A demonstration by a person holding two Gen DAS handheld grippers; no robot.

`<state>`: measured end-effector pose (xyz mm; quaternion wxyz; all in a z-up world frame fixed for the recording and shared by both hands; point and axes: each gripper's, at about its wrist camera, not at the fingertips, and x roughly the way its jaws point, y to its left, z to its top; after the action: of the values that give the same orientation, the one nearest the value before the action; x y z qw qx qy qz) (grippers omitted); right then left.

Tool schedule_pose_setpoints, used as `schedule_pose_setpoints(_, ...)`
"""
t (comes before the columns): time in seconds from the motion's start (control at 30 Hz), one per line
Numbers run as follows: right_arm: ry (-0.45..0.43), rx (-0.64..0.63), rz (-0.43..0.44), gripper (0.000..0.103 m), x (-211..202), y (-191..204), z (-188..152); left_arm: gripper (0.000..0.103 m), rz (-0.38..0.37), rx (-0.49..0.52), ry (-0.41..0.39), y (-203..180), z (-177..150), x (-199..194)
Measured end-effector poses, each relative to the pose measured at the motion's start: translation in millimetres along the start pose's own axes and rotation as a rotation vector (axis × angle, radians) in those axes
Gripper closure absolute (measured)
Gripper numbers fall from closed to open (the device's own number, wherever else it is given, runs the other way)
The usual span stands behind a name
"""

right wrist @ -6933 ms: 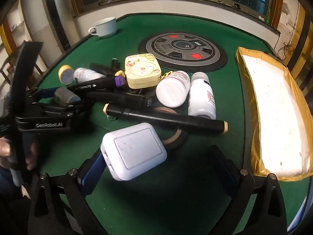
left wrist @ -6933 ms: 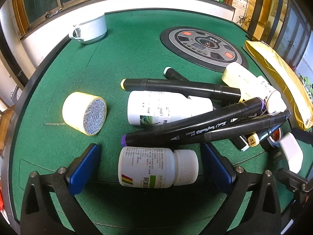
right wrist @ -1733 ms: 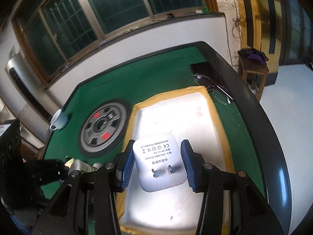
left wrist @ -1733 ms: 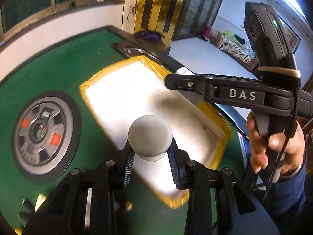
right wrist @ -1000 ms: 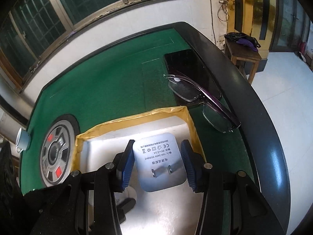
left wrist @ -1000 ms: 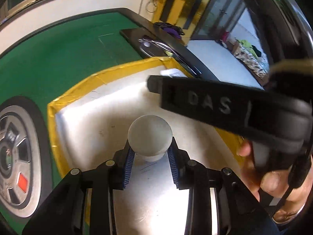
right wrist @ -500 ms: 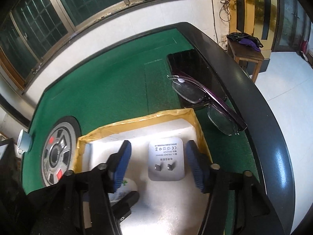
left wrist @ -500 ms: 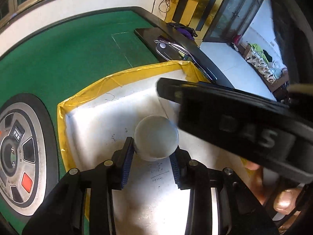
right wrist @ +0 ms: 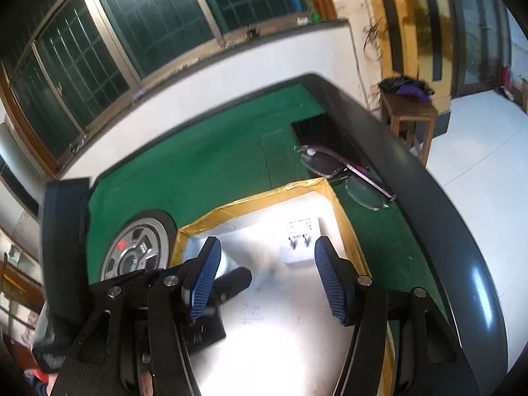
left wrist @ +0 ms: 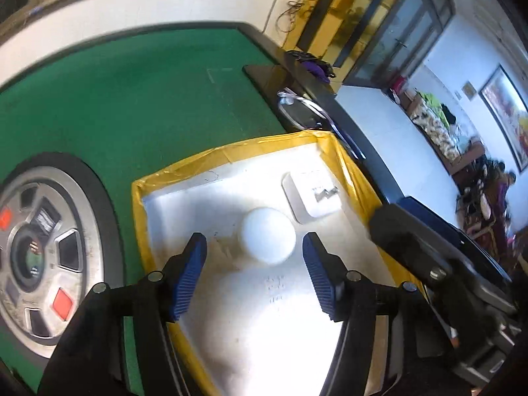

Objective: Organize rigid objects
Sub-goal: 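Move both tools back over the pile of objects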

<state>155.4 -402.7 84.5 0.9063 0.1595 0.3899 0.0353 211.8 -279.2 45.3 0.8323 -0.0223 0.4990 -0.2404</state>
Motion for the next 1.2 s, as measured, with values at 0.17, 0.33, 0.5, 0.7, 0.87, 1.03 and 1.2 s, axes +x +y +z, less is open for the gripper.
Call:
schedule_pose_setpoints(0.17,-0.125,0.056,0.046,0.049,-50,0,-31,0.044,0.015,0.042,-0.067,5,-17,-43)
schedule_pose_setpoints(0.33,-0.201,0.049,0.130,0.044,-87,15,-65,0.044,0.020,0.060,-0.176,28,-54,-108)
schedule_pose_setpoints(0.5,-0.157,-0.102,0.256,0.044,-90,67,-107,0.044,-0.014,0.041,-0.248,65,-104,-167)
schedule_pose_setpoints(0.7,-0.094,-0.218,0.384,0.044,-69,113,-148,0.043,0.057,-0.038,-0.298,141,-168,-212)
schedule_pose_setpoints(0.87,-0.077,-0.240,0.409,0.044,-51,124,-164,0.043,0.142,-0.154,-0.212,227,-192,-213)
schedule_pose_setpoints(1.03,-0.055,-0.232,0.407,0.044,-45,128,-171,0.043,0.130,-0.237,-0.158,278,-199,-198)
schedule_pose_setpoints(1.2,-0.044,-0.237,0.403,0.044,-46,129,-180,0.043,0.098,-0.221,-0.112,275,-217,-193)
